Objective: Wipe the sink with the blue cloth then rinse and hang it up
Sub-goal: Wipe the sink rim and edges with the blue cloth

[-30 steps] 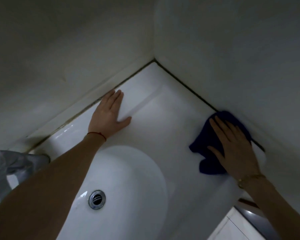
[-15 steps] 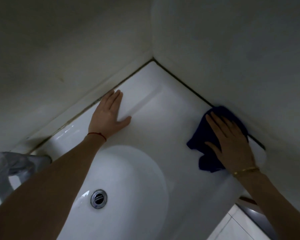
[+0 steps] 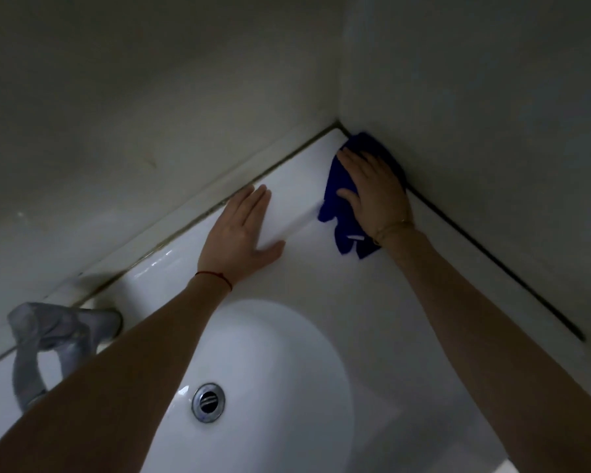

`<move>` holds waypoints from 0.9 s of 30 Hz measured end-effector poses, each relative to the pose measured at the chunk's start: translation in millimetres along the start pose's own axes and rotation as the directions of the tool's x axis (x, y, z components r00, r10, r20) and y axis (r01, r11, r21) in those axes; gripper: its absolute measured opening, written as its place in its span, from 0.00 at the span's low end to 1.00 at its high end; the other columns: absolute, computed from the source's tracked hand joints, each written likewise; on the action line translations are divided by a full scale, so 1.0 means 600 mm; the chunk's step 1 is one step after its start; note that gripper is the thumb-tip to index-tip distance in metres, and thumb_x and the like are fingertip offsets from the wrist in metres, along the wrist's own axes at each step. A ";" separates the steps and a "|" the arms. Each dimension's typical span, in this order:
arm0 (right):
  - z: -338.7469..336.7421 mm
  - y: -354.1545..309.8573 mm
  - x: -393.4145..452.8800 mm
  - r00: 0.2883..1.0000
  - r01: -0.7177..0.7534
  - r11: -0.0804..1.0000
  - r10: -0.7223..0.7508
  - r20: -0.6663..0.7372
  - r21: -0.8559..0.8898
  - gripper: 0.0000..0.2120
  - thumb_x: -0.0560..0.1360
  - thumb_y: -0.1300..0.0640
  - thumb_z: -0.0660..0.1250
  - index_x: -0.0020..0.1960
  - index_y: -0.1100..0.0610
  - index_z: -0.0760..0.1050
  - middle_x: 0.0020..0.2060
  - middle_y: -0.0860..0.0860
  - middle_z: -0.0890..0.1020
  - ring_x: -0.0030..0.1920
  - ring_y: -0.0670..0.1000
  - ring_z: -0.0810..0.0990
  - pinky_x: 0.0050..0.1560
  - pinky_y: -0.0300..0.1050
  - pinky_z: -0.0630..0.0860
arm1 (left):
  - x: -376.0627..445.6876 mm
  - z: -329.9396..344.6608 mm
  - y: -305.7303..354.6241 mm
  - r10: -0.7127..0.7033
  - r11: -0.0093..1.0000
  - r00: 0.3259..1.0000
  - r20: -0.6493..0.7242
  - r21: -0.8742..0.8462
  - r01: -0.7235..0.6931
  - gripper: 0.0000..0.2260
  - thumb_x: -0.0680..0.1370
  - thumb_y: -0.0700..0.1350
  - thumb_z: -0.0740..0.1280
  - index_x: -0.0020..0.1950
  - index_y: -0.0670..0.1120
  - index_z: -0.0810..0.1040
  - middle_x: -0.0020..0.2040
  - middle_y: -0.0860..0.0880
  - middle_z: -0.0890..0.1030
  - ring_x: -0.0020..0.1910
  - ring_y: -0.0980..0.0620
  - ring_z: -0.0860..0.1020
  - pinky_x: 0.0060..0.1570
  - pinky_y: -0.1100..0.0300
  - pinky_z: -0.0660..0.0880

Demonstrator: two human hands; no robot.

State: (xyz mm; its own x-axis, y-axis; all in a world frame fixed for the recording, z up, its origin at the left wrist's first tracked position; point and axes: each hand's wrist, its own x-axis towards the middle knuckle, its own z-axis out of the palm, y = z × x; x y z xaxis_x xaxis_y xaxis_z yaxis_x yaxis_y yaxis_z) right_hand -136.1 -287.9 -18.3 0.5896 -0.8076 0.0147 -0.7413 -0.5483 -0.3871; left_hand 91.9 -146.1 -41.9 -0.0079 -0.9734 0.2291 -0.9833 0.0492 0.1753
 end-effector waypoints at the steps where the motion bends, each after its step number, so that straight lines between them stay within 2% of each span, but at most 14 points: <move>1: -0.002 0.001 0.016 0.999 0.027 0.997 -0.028 0.015 0.075 0.27 0.82 0.52 0.57 0.77 0.56 0.54 0.76 0.53 0.59 0.75 0.54 0.57 0.76 0.48 0.50 | 0.000 0.000 0.000 0.001 1.000 1.000 -0.001 0.006 -0.001 0.37 0.74 0.56 0.71 0.75 0.37 0.65 0.74 0.40 0.68 0.75 0.42 0.63 0.73 0.50 0.63; 4: -0.008 0.001 0.049 0.997 0.048 0.970 -0.062 0.051 0.237 0.25 0.82 0.52 0.57 0.77 0.57 0.57 0.76 0.53 0.61 0.75 0.54 0.59 0.76 0.48 0.53 | 0.000 -0.003 0.002 -0.004 1.000 1.000 0.011 0.016 0.004 0.37 0.74 0.57 0.70 0.75 0.37 0.64 0.74 0.40 0.68 0.75 0.42 0.63 0.74 0.50 0.62; 7: 0.003 -0.029 0.053 0.999 -0.029 0.968 0.039 -0.033 0.248 0.25 0.81 0.50 0.57 0.76 0.58 0.60 0.74 0.54 0.65 0.74 0.55 0.62 0.75 0.49 0.56 | 0.000 -0.004 0.001 -0.009 1.000 1.000 0.013 0.006 0.009 0.37 0.74 0.57 0.70 0.75 0.37 0.64 0.74 0.40 0.68 0.75 0.41 0.63 0.73 0.46 0.64; 8: 0.013 -0.045 0.045 0.998 -0.013 0.973 0.026 -0.055 0.230 0.25 0.81 0.49 0.57 0.75 0.58 0.61 0.74 0.54 0.65 0.74 0.55 0.62 0.75 0.50 0.56 | 0.000 -0.003 0.001 -0.011 1.000 1.000 0.018 0.003 0.011 0.37 0.74 0.57 0.70 0.75 0.37 0.64 0.74 0.40 0.68 0.75 0.41 0.63 0.73 0.45 0.64; 11: 0.045 -0.076 0.013 0.987 0.156 0.979 -0.151 -0.048 0.134 0.26 0.81 0.46 0.57 0.75 0.57 0.62 0.74 0.52 0.65 0.75 0.53 0.60 0.76 0.50 0.52 | 0.002 -0.002 0.003 -0.015 1.000 1.000 0.022 0.002 0.015 0.36 0.75 0.58 0.69 0.74 0.36 0.66 0.73 0.39 0.69 0.74 0.40 0.64 0.73 0.45 0.64; 13: 0.043 -0.058 0.019 0.979 0.202 0.976 -0.199 -0.052 0.081 0.26 0.80 0.44 0.57 0.75 0.56 0.62 0.74 0.51 0.65 0.75 0.53 0.60 0.76 0.50 0.52 | 0.001 0.000 0.001 -0.007 1.000 1.000 0.019 -0.005 0.007 0.36 0.75 0.58 0.70 0.74 0.36 0.66 0.73 0.39 0.69 0.74 0.40 0.65 0.73 0.45 0.64; 14: 0.037 -0.046 0.033 0.984 0.169 0.983 -0.165 -0.062 0.077 0.27 0.80 0.44 0.57 0.75 0.55 0.62 0.74 0.52 0.65 0.74 0.54 0.61 0.76 0.50 0.54 | 0.001 -0.001 0.000 -0.002 1.000 1.000 0.019 -0.014 0.002 0.36 0.75 0.57 0.70 0.74 0.36 0.66 0.73 0.39 0.69 0.74 0.40 0.65 0.73 0.45 0.63; 16: 0.023 -0.031 0.064 0.994 0.016 0.994 -0.005 -0.106 0.108 0.28 0.80 0.43 0.56 0.75 0.56 0.61 0.74 0.53 0.65 0.73 0.56 0.63 0.74 0.52 0.58 | 0.001 -0.003 0.000 -0.013 1.000 0.999 0.030 -0.017 0.014 0.37 0.74 0.57 0.71 0.76 0.37 0.64 0.75 0.40 0.67 0.75 0.40 0.63 0.75 0.47 0.61; 18: 0.026 -0.046 0.073 0.982 -0.100 0.989 0.115 -0.152 0.106 0.28 0.80 0.43 0.56 0.76 0.57 0.60 0.74 0.54 0.65 0.73 0.56 0.63 0.74 0.52 0.58 | 0.001 -0.004 0.000 -0.031 0.999 0.999 0.042 -0.015 0.032 0.38 0.74 0.57 0.70 0.76 0.38 0.62 0.75 0.40 0.66 0.76 0.41 0.61 0.76 0.50 0.56; 19: 0.035 -0.061 0.065 0.983 -0.085 0.993 0.098 -0.156 0.087 0.28 0.80 0.44 0.56 0.76 0.57 0.60 0.74 0.54 0.64 0.73 0.56 0.62 0.74 0.52 0.57 | 0.000 -0.005 0.001 -0.031 0.999 0.999 0.040 -0.020 0.032 0.38 0.74 0.57 0.70 0.76 0.38 0.63 0.75 0.40 0.66 0.75 0.41 0.62 0.75 0.51 0.56; 23: 0.043 -0.059 0.035 0.978 0.206 0.978 -0.205 -0.039 0.024 0.28 0.80 0.42 0.56 0.76 0.54 0.60 0.75 0.50 0.63 0.75 0.53 0.60 0.76 0.49 0.52 | 0.003 -0.008 0.004 -0.003 1.000 1.000 0.010 -0.026 0.003 0.35 0.74 0.55 0.71 0.74 0.36 0.67 0.73 0.40 0.69 0.74 0.41 0.64 0.76 0.53 0.56; 24: 0.037 -0.044 0.046 0.977 0.210 0.978 -0.209 -0.034 0.009 0.28 0.80 0.42 0.55 0.76 0.53 0.60 0.75 0.50 0.63 0.75 0.53 0.60 0.76 0.50 0.53 | 0.002 -0.008 0.004 -0.011 1.000 1.000 0.014 -0.022 0.011 0.36 0.74 0.56 0.71 0.74 0.36 0.66 0.74 0.40 0.69 0.75 0.41 0.64 0.76 0.53 0.55; 27: 0.022 -0.024 0.081 0.996 0.004 0.999 -0.001 -0.084 0.033 0.29 0.80 0.42 0.55 0.76 0.54 0.59 0.75 0.52 0.63 0.74 0.55 0.61 0.75 0.52 0.57 | -0.001 -0.008 0.004 -0.030 0.999 0.999 0.033 -0.019 0.031 0.38 0.74 0.57 0.71 0.76 0.37 0.63 0.75 0.40 0.66 0.76 0.41 0.62 0.76 0.52 0.56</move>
State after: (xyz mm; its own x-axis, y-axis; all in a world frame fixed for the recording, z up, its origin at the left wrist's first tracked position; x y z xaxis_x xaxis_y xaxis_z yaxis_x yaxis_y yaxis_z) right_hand -92.8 -316.5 -24.3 0.5615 -0.8223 0.0924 -0.7278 -0.5439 -0.4176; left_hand 90.6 -144.3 -36.9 0.0160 -0.9813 0.1921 -0.9794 0.0233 0.2005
